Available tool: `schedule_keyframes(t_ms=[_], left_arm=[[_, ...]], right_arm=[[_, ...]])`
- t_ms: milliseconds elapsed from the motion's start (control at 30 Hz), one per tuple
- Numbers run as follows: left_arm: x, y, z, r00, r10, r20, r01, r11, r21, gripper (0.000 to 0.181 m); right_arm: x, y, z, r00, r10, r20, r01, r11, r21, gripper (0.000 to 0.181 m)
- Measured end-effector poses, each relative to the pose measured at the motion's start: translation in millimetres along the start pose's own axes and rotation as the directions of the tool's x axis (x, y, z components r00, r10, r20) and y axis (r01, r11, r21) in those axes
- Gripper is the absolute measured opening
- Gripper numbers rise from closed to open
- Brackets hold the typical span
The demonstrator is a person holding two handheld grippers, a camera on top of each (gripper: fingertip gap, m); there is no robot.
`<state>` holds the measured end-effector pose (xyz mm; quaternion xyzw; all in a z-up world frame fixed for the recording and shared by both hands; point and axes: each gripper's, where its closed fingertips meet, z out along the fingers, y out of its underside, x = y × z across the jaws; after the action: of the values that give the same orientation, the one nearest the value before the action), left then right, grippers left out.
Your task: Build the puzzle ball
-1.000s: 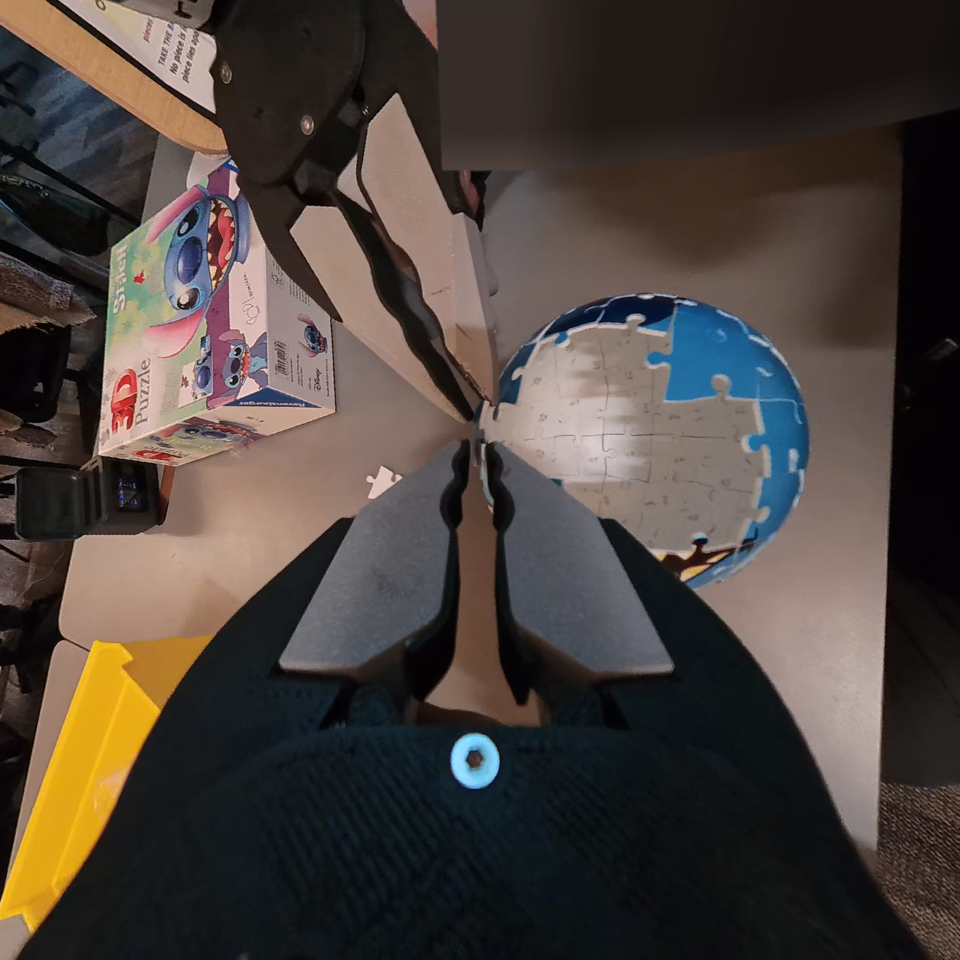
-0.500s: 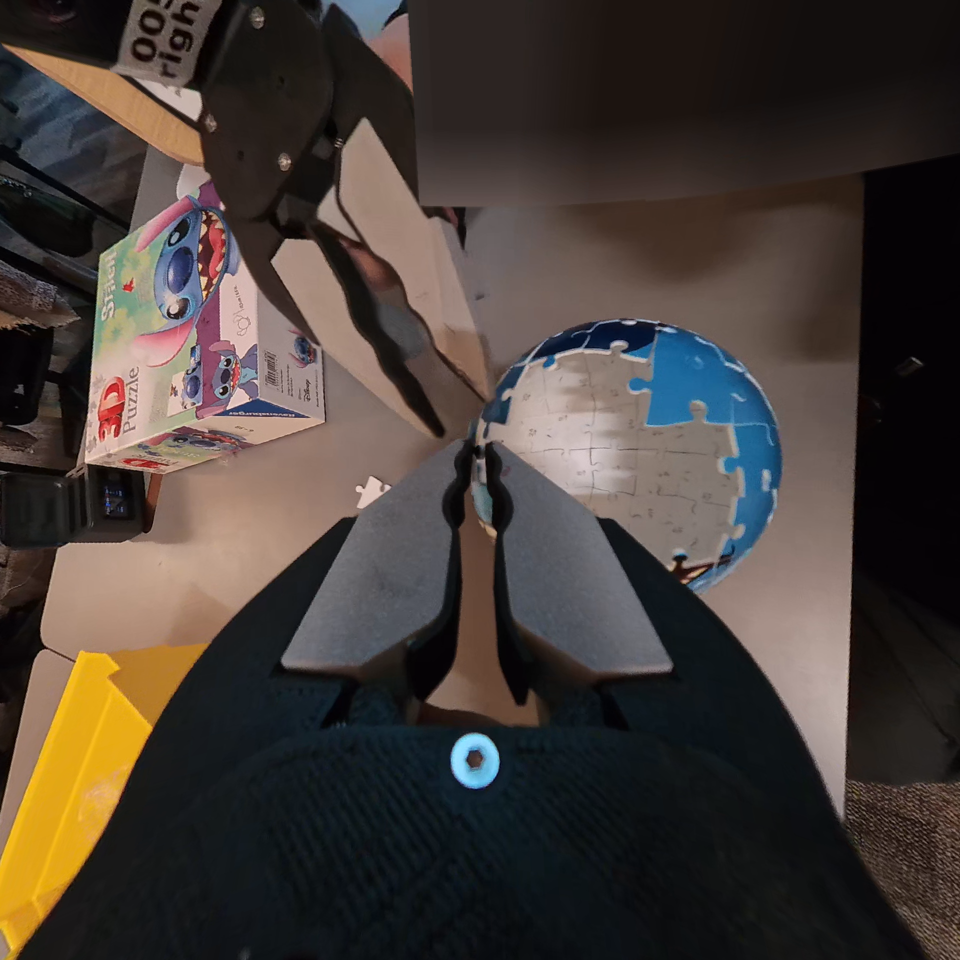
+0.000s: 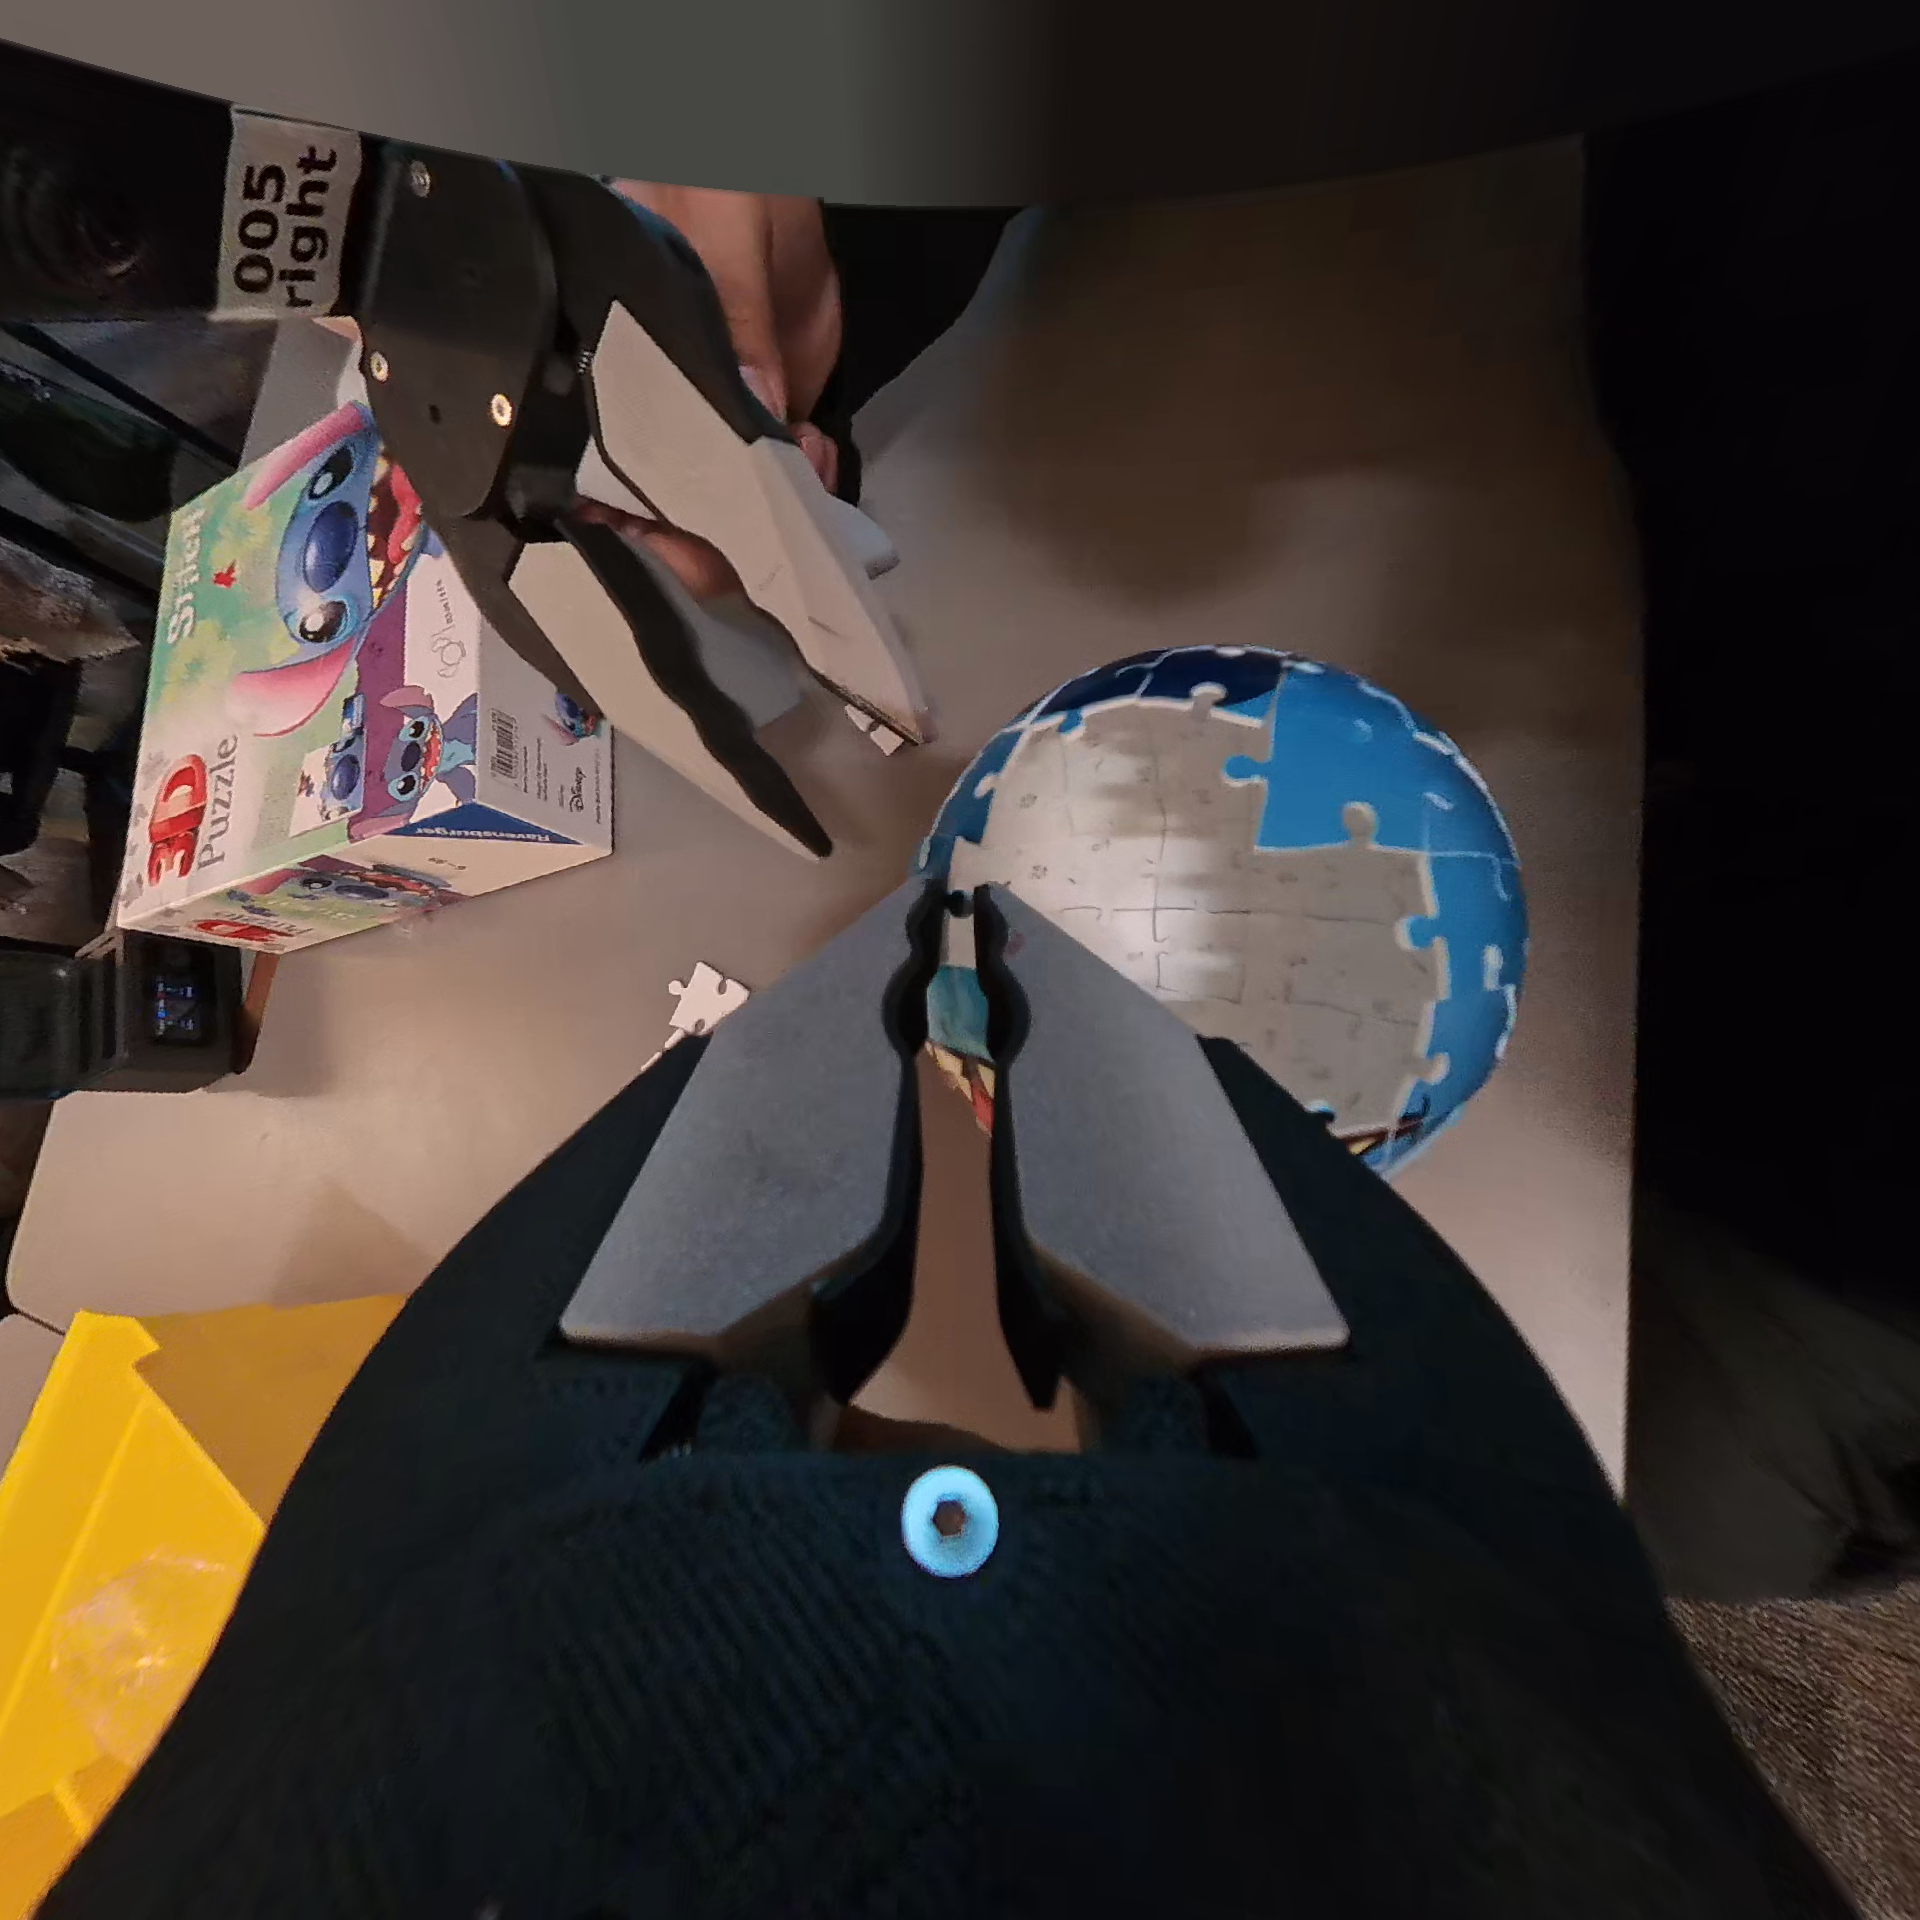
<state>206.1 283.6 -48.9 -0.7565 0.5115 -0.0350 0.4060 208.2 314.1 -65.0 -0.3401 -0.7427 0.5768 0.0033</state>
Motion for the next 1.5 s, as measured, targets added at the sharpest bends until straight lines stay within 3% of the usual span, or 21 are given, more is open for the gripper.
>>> schedule_keyframes(t_ms=[367, 600, 933, 1500], left_arm=[[8.7, -1.0, -2.8, 0.999, 0.042, -0.033, -0.041, 0.999, 0.035, 0.003], [10.4, -1.1, -4.1, 0.998, 0.04, -0.038, -0.038, 0.998, 0.057, 0.003], [12.3, -0.9, -3.7, 0.997, 0.08, -0.013, -0.08, 0.997, 0.017, 0.003], [14.1, -0.1, -4.6, 0.997, 0.072, -0.007, -0.072, 0.997, 0.02, 0.003]], right_arm=[[-24.5, -14.6, -3.3, 0.968, -0.085, 0.236, 0.077, 0.996, 0.044, 0.031], [-33.1, -10.5, 4.7, 0.941, -0.106, 0.321, 0.103, 0.994, 0.026, 0.048], [-38.6, 2.3, 18.4, 0.943, -0.173, 0.284, 0.197, 0.979, -0.058, 0.06], [-37.0, 5.5, 22.8, 0.946, -0.211, 0.246, 0.236, 0.969, -0.076, 0.059]])
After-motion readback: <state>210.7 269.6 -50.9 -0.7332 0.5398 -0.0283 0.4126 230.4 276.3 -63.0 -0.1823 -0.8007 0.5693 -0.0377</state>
